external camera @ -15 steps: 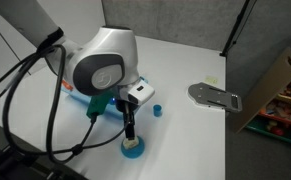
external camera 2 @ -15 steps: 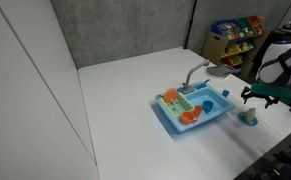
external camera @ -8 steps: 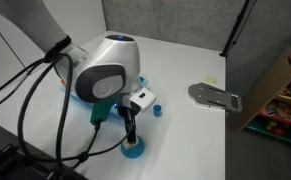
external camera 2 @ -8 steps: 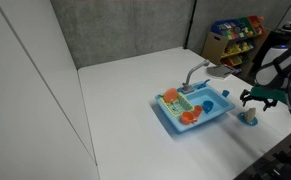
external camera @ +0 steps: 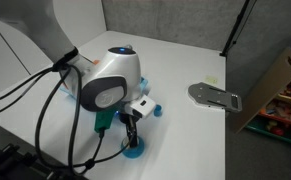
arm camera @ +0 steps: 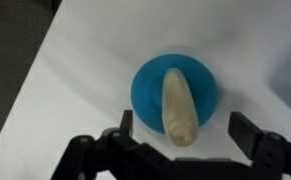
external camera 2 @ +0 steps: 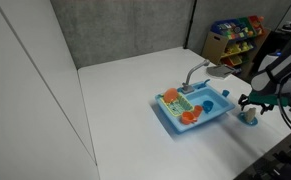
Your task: Pick up the bottle on the blue plate and put it in the sink
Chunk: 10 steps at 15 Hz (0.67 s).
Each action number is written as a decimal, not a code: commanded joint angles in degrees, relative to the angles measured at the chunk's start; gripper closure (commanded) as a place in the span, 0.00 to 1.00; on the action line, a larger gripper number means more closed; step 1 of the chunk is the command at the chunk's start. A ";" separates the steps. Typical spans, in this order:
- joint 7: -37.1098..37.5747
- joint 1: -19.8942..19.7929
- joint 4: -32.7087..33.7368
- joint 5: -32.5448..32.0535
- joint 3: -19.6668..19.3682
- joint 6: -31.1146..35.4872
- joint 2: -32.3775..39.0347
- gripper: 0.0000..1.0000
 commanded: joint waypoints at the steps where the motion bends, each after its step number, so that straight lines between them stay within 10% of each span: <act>1: -2.38 0.01 1.61 1.80 -0.10 1.12 1.69 0.30; 10: -3.41 0.30 0.38 2.18 -0.60 -0.11 -2.09 0.91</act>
